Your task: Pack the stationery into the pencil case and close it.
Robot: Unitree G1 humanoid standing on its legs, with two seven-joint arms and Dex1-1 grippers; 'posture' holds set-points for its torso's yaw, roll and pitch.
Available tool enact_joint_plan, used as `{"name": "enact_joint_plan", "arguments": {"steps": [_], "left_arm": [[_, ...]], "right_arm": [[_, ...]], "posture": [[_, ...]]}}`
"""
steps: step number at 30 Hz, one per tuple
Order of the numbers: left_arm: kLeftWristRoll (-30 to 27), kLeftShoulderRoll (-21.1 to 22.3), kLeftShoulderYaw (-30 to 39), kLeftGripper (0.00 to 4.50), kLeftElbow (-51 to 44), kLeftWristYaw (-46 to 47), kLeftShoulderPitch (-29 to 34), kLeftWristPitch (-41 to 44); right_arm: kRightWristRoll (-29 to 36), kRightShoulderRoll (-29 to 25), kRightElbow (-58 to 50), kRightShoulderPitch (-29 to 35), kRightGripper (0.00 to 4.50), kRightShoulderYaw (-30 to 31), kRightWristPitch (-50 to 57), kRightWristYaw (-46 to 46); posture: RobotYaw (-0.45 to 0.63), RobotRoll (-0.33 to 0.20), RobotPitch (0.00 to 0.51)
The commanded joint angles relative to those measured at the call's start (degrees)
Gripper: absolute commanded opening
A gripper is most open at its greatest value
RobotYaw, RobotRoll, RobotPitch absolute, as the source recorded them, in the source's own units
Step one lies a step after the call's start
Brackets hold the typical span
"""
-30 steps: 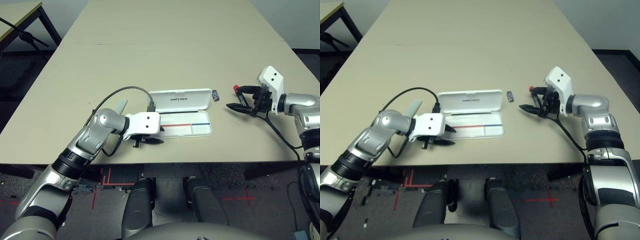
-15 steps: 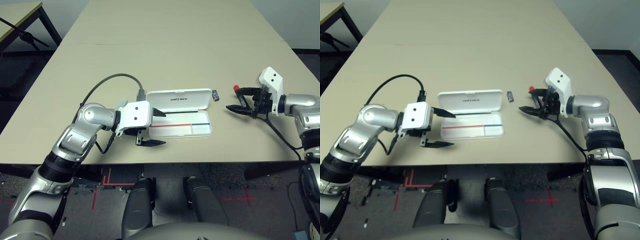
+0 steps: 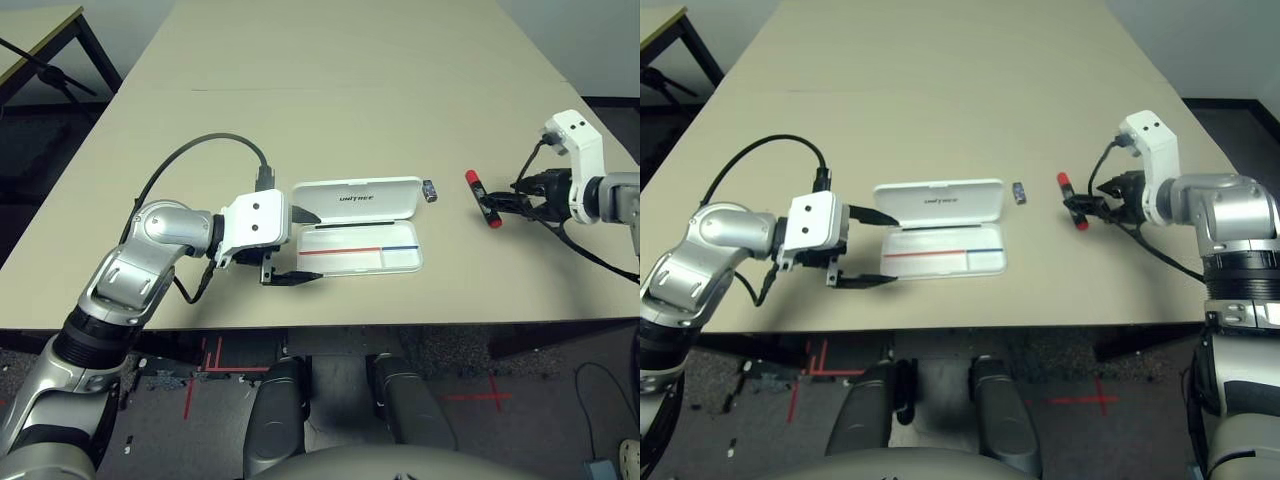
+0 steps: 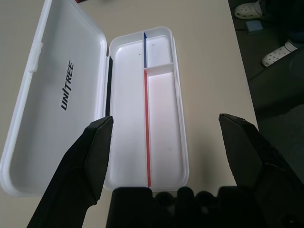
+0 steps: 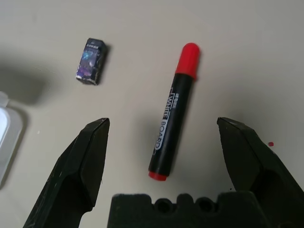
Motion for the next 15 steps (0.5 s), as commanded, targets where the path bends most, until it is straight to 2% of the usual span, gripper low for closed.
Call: {"name": "enact_joint_plan", "arguments": {"steps": [1,15], "left_arm": [[0.7,-0.4,-1.5,4.48,0.3,0.2,-0.4,-0.6],[0.7,0.4,-1.5,4.48,-2.8,2.0,1.2,0.9]], "right_arm": [[-1.3,1.1,4.2,-2.2,4.5,1.6,0.4,-3.3],[-4.8,7.6,26.0,-9.2,4.5,6.3,-11.2,-5.8]], "posture": [[0.02,0.0,0.145],[0.09,0.0,0.128]]}}
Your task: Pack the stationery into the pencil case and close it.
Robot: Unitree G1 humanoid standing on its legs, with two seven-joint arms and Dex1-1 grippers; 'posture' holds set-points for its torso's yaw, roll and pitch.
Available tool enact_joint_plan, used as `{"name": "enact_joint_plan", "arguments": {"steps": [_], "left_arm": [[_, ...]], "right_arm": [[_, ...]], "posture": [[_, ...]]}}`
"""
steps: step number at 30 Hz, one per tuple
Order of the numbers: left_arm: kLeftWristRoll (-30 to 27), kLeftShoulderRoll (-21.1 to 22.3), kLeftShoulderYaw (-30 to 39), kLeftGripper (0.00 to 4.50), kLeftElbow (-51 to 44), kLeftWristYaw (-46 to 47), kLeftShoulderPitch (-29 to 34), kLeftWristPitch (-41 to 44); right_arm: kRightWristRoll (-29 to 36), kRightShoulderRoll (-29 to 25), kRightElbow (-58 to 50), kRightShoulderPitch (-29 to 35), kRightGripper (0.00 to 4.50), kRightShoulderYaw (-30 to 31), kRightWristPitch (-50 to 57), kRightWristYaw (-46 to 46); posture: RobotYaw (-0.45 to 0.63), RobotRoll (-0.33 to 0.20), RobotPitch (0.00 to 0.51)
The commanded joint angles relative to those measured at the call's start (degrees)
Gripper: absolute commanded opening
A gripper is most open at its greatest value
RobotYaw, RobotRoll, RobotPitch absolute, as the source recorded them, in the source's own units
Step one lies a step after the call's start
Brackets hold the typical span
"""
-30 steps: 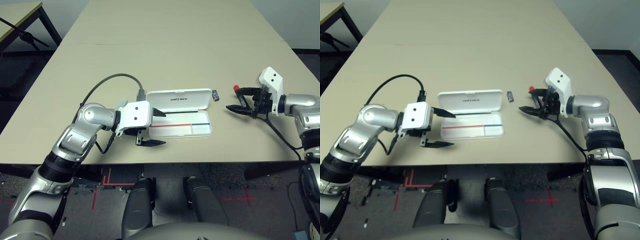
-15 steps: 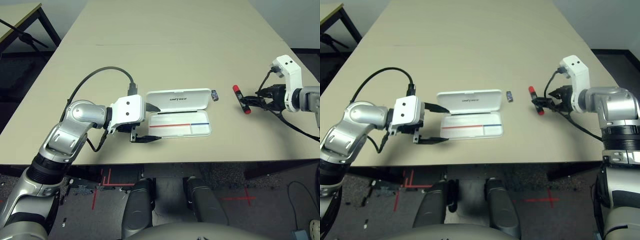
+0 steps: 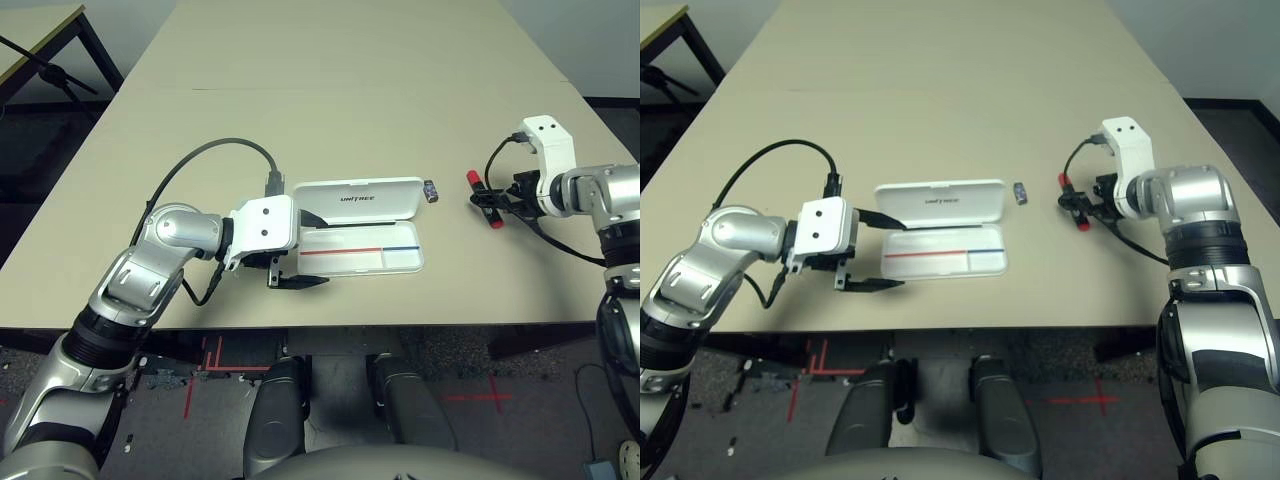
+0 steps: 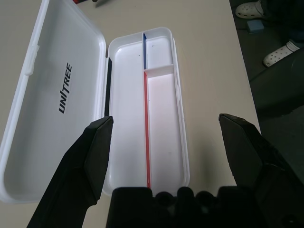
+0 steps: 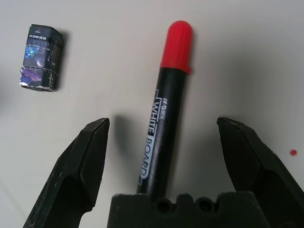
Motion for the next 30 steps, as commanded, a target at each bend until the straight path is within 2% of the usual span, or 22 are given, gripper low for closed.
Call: {"name": "enact_joint_plan", "arguments": {"steps": [1,6,12,13,14,19,22,23,30], "left_arm": [[0.3,0.6,-0.3,4.48,-2.4,0.9,1.1,1.0],[0.1,1.0,0.0,4.48,-3.6,1.6,1.6,2.1],[-0.1,1.3,0.1,4.48,-4.4,2.0,1.9,2.9],[-0.1,1.3,0.1,4.5,-4.4,2.0,1.9,3.0],[-0.2,1.3,0.1,4.5,-4.5,2.1,1.9,3.1],[-0.2,1.2,-0.1,4.5,-4.5,2.0,1.8,3.2],[-0.2,1.1,-0.3,4.5,-4.3,1.9,1.6,3.1],[-0.2,1.0,-0.3,4.5,-4.3,1.8,1.5,3.1],[-0.2,0.7,-0.7,4.5,-3.9,1.6,1.2,2.8]], "right_arm": [[-1.8,1.5,5.9,-1.8,4.5,1.2,-3.7,-0.5],[-3.7,3.1,11.7,-3.4,4.5,1.7,-7.2,-0.1],[-4.9,3.3,13.8,-3.9,4.5,1.6,-8.3,1.1],[-5.0,3.2,13.9,-3.9,4.11,1.6,-8.4,1.2],[-5.1,3.0,13.9,-3.7,3.91,1.5,-8.5,1.5],[-5.7,1.4,13.2,-3.3,2.08,1.1,-8.2,2.2],[-5.8,0.0,12.4,-2.9,0.79,0.7,-7.9,2.2],[-5.8,-0.4,12.1,-2.7,0.56,0.5,-7.8,2.2],[-6.1,-4.8,5.2,0.2,0.5,1.8,-8.2,6.5]], "posture": [[0.1,0.0,0.127],[0.11,0.0,0.129],[0.11,0.0,0.131],[0.11,0.0,0.132],[0.11,0.0,0.132],[0.1,0.0,0.133],[0.09,0.0,0.135],[0.09,0.0,0.135],[0.09,0.0,0.134]]}}
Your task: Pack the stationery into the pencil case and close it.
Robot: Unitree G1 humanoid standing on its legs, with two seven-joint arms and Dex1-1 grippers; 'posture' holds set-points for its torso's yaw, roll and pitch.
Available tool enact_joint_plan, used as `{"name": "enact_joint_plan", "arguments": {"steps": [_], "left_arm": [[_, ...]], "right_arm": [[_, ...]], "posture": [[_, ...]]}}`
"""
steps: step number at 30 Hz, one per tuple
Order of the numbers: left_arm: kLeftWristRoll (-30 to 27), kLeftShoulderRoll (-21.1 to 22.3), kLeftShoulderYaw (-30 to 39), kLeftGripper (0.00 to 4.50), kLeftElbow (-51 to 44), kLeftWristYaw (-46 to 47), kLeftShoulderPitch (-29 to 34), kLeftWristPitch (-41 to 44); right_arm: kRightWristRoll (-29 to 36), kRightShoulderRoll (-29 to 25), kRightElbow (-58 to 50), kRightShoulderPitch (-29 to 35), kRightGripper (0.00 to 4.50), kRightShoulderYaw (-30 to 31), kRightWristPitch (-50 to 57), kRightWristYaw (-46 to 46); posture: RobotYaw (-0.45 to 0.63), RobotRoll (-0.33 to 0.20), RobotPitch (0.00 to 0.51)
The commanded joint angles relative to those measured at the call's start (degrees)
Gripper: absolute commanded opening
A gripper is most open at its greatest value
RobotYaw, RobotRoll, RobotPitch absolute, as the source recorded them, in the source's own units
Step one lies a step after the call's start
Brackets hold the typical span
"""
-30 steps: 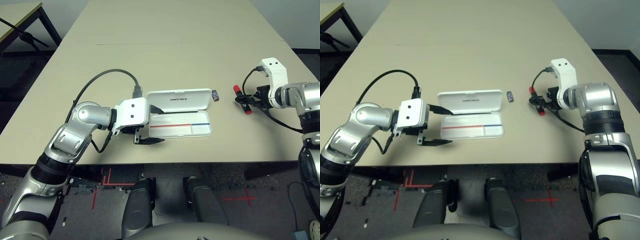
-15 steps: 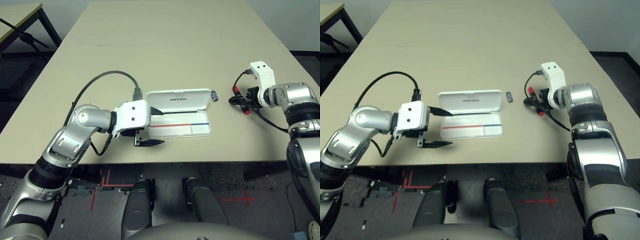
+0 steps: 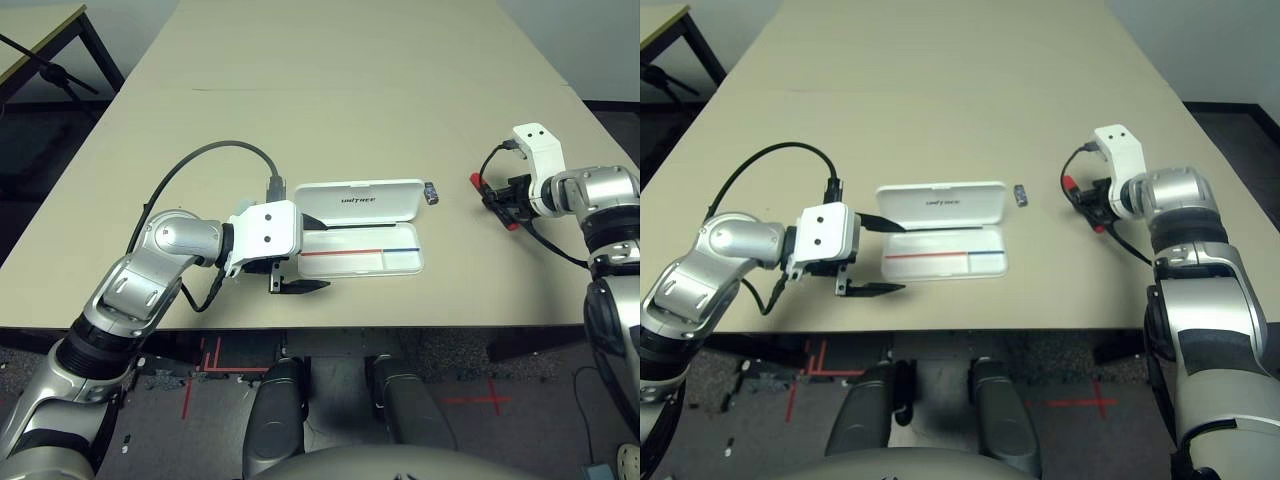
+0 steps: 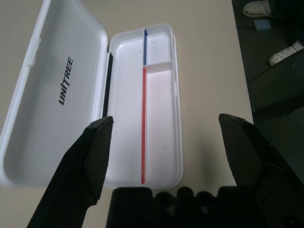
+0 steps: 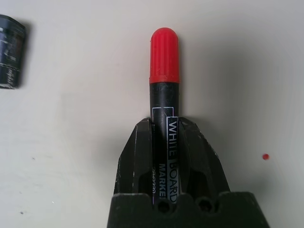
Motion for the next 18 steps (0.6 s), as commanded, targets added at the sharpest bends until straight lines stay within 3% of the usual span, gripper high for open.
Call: {"name": "enact_joint_plan", "arguments": {"steps": [1,8,13,18], "left_arm": [[-0.1,0.0,-0.8,4.5,-0.1,-0.3,-0.3,-0.3],[-0.1,-0.1,-1.4,4.5,0.7,-1.1,-0.9,-0.7],[-0.1,0.0,-1.8,4.5,1.3,-1.7,-1.4,-1.1],[0.0,-0.2,-2.0,4.5,1.7,-2.1,-1.6,-1.5]], "right_arm": [[-1.0,-3.9,-5.3,2.5,0.5,2.2,-3.4,5.1],[-1.2,-12.2,-10.8,5.6,0.5,4.4,-19.2,19.5],[-2.5,-20.0,-16.8,11.6,0.5,7.9,-32.4,32.9],[-1.2,-20.4,-18.9,12.0,0.5,7.1,-37.6,38.1]], "posture": [[0.08,0.0,0.135],[0.06,0.0,0.141],[0.04,0.0,0.147],[0.03,0.0,0.15]]}}
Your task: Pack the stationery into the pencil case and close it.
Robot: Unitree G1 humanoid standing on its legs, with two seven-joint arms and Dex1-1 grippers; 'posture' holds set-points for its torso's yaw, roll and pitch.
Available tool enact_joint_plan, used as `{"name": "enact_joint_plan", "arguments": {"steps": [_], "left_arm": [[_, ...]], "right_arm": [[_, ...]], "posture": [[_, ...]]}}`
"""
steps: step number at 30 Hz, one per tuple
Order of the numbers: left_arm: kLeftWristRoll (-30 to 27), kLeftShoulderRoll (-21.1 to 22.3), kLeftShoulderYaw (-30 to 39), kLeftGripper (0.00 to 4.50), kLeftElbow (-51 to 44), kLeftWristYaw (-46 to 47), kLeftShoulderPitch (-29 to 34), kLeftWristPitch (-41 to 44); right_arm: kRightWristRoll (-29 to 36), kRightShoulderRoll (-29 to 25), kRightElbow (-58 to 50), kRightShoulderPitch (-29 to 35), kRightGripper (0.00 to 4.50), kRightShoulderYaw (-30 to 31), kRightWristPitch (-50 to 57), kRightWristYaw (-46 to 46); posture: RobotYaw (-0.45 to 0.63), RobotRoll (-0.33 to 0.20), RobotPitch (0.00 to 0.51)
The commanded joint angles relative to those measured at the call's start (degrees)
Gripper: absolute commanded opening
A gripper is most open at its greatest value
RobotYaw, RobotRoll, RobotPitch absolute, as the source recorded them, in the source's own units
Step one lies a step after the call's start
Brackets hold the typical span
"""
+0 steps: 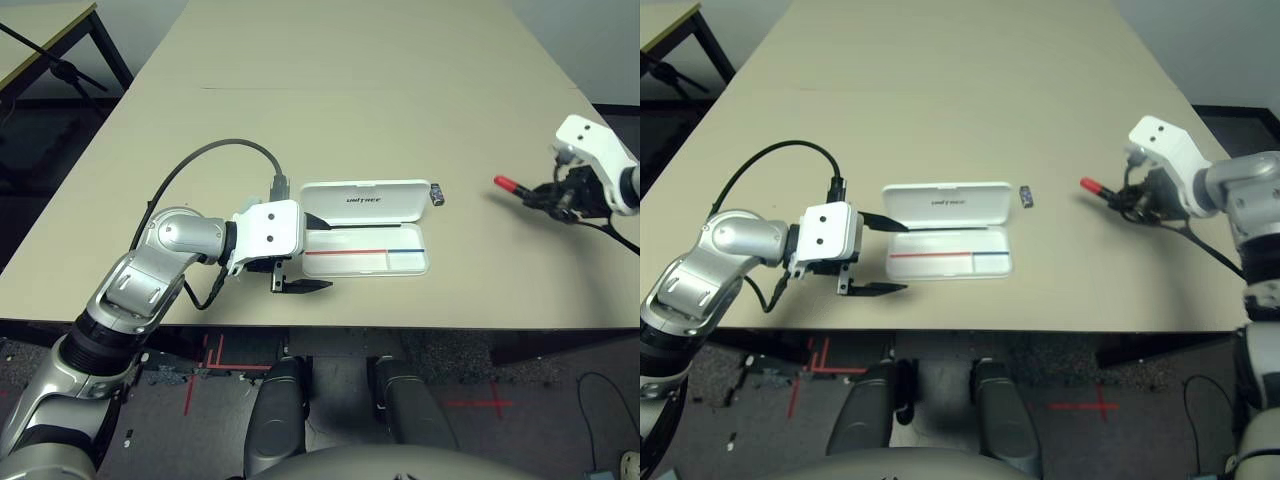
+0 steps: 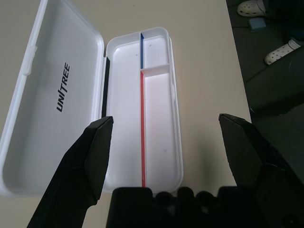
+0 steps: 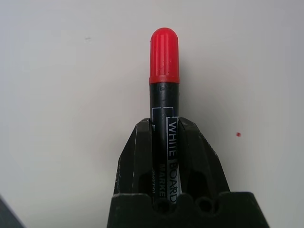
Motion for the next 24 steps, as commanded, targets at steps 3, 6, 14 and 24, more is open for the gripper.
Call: {"name": "enact_joint_plan", "arguments": {"steps": [3,6,14,24], "left_arm": [[0.1,0.0,-1.2,4.5,0.5,-1.1,-0.4,-0.7],[0.2,-0.1,-1.3,4.5,0.6,-1.2,-0.4,-0.8],[0.4,0.1,-1.4,4.5,0.5,-0.9,-0.1,-0.7],[0.7,0.3,-1.2,4.5,-0.4,-0.1,0.9,-0.3]], "right_arm": [[2.3,0.5,-4.3,-0.3,0.5,-0.3,-4.3,6.0],[3.6,1.5,-6.8,-1.1,0.5,-0.1,-4.5,8.2],[5.3,6.0,-16.1,-3.0,0.5,1.6,-0.7,11.4],[4.8,14.0,-25.2,-5.3,0.5,6.5,8.3,9.3]], "posture": [[0.03,0.0,0.15],[0.04,0.0,0.15],[0.06,0.0,0.147],[0.09,0.0,0.145]]}}
